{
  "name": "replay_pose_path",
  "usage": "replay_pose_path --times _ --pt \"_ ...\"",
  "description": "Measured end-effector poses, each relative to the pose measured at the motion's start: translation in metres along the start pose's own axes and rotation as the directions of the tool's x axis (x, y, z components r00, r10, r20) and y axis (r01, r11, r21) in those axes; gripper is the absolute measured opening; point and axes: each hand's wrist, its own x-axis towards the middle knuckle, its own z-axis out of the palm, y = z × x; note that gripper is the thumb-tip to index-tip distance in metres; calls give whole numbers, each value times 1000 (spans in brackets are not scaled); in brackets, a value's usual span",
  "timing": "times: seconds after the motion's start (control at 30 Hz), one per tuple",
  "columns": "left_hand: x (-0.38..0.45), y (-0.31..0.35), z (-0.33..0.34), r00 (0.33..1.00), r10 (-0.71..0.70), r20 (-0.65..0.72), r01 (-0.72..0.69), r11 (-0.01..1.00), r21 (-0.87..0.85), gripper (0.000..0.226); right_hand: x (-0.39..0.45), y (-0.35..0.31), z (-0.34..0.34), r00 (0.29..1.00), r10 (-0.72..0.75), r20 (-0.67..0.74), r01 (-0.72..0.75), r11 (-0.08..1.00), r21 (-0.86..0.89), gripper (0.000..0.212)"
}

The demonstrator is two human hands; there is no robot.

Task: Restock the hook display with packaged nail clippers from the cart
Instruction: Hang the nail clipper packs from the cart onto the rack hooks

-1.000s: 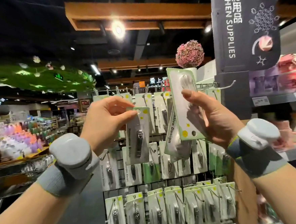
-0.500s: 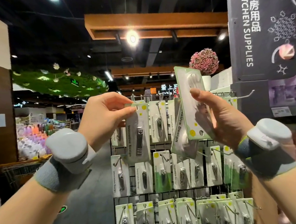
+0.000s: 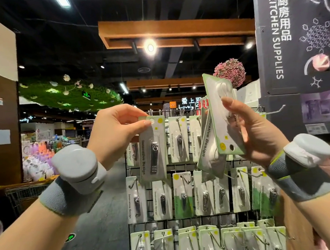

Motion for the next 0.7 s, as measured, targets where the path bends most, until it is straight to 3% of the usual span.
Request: replay_pose_path --times 0.07,0.1,0.17,0.23,0.4,0.57,0.7 --pt "1 1 -1 1000 -11 -8 11 999 -41 16 1 -1 -1 1000 4 14 -5 998 59 71" --pt "1 1 -2 1000 -25 -14 24 998 -64 16 0 -2 -2 1000 2 18 -3 997 71 69" --pt "1 2 -3 998 -54 -16 52 993 -109 15 -4 -5 1 999 -8 44 4 997 77 39" --pt "1 2 -3 997 -76 -10 74 988 -138 13 -9 -7 7 996 -18 84 11 997 75 27" --pt "-2 2 0 992 -128 16 129 980 -149 15 -10 -2 9 997 -12 81 6 997 83 37" --pt "-4 2 -4 971 -235 49 241 951 -193 19 -12 0 12 997 -20 69 12 993 115 19" --pt "-10 1 -10 955 -291 47 295 933 -207 17 -12 4 7 998 -18 64 14 998 62 27"
